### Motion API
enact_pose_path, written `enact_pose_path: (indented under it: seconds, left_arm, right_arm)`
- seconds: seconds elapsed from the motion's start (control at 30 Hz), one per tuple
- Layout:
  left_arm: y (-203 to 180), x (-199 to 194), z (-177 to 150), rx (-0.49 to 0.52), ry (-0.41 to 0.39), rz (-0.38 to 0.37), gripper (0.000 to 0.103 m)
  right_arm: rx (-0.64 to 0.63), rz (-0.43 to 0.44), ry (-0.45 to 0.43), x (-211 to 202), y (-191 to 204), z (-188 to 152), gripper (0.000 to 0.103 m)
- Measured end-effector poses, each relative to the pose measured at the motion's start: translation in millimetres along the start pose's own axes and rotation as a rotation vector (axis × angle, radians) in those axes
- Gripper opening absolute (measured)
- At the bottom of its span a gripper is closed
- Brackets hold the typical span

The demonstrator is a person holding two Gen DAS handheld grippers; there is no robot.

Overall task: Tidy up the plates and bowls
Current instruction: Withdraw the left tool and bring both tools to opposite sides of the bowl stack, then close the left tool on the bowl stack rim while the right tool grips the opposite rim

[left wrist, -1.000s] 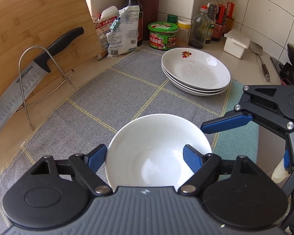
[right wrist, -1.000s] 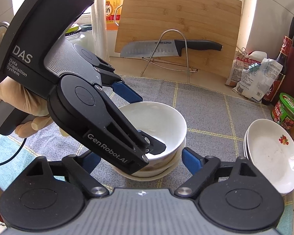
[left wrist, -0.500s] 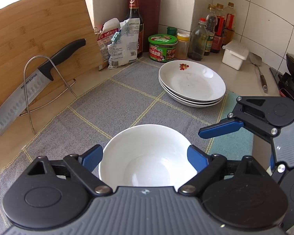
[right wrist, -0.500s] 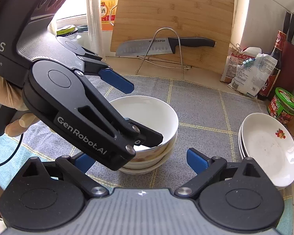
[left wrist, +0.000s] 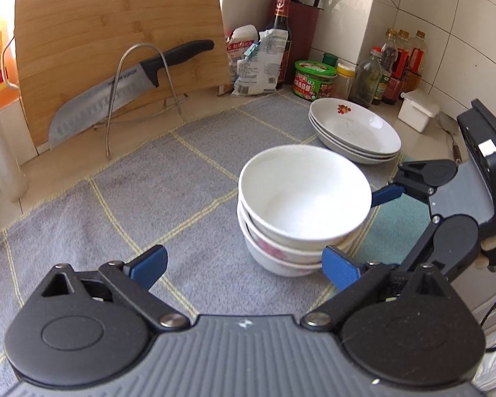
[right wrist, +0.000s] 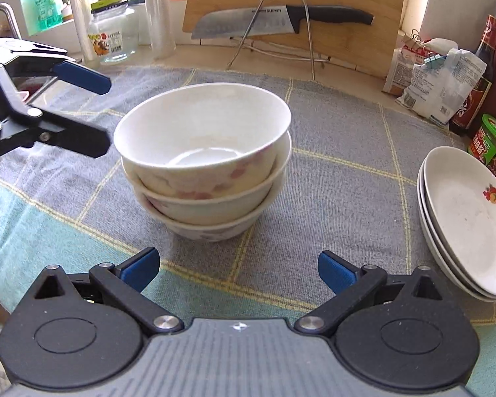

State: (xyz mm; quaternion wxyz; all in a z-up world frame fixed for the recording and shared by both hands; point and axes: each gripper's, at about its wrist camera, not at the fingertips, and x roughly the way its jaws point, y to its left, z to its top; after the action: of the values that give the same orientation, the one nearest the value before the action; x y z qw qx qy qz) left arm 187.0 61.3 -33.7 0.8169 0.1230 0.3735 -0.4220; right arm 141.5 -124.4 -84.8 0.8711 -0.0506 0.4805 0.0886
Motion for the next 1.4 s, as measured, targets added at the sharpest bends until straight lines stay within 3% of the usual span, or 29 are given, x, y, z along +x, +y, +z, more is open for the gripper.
enact_pose_path:
  seconds: [0.17,0.37,0.73,1.1,1.4]
  left_arm:
    - [-1,23,-23,0.037,0.058,-0.005,0.099]
    - [-12,51,-28,0.089,0.092,0.007,0.099]
    - [-31,68,-22,0.055,0.129,0.124,0.103]
    - [-35,69,-23,0.005,0.109,0.168,0.103]
    - [-34,66,-29,0.035,0.058,0.145,0.103]
  right_arm:
    - [-0.040,-0.012,0.027,12,-1,8,0.103]
    - [-0.148,0.004,0.049,22,0,18,0.103]
    - [-0.289,0.201,0.037,34,-25,14,0.103]
    - [-0.392,0.289,-0.027,32,-40,8,0.103]
    - [-0.368,0.270,-0.026,30,-38,8,0.103]
